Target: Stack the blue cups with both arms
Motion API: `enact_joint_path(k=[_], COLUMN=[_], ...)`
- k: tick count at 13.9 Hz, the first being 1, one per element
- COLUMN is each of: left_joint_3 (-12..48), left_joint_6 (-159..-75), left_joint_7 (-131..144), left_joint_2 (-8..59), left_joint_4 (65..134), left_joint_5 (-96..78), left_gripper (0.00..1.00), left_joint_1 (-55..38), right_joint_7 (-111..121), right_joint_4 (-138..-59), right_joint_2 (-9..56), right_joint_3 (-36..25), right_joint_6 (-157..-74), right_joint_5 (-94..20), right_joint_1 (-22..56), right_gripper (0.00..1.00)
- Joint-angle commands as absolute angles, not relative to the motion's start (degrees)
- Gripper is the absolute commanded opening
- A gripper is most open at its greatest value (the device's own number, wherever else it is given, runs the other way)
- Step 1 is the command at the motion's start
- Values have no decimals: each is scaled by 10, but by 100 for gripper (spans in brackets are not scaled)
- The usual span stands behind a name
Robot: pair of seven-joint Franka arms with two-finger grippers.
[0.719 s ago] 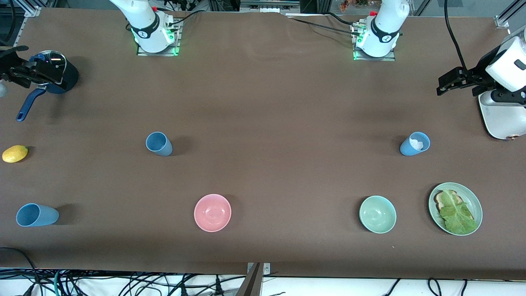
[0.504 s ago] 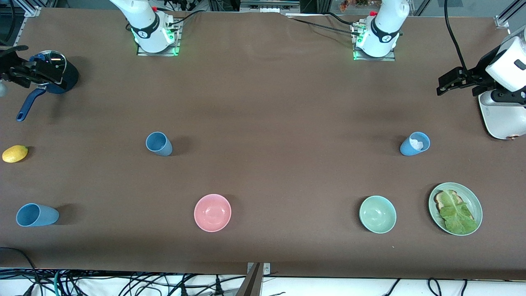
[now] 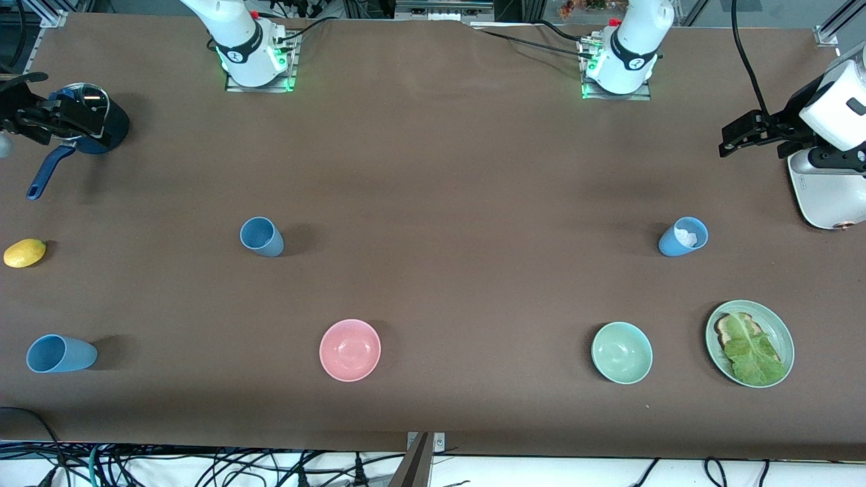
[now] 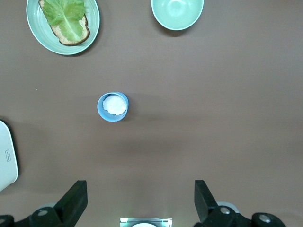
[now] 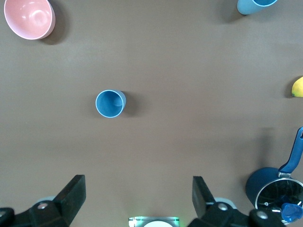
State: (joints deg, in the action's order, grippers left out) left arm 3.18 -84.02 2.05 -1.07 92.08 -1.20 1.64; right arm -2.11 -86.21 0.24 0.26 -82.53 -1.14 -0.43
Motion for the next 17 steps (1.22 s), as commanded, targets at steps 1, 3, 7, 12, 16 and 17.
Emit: enact_joint_path(k=[1, 3, 7, 12, 16, 17], left_joint_3=[40, 40, 40, 40, 44, 43], left_joint_6=[-825, -826, -824, -822, -822, -822], left_joint_7=[27, 27, 27, 28, 27, 27], left_joint_2=[-11, -11, -11, -11, -11, -11], left_joint_4=[909, 909, 909, 909, 909, 909], left_joint_5=[-15, -15, -15, -14, 5, 5], left_gripper=[100, 100, 100, 100, 100, 100], left_joint_1=[25, 25, 25, 26, 25, 25], right_joint_7=[-15, -16, -21, -21, -21, -21], right_joint_4=[-854, -858, -857, -857, -858, -858], right_joint_2=[-2, -1, -2, -3, -3, -4], right_joint_3=[4, 4, 11, 11, 11, 11], right_joint_6=[-821, -822, -821, -823, -823, -823], right_joint_5=[-5, -5, -4, -4, -4, -4], right_joint_1=[-4, -4, -3, -3, -3, -3], right_gripper=[100, 100, 100, 100, 100, 100])
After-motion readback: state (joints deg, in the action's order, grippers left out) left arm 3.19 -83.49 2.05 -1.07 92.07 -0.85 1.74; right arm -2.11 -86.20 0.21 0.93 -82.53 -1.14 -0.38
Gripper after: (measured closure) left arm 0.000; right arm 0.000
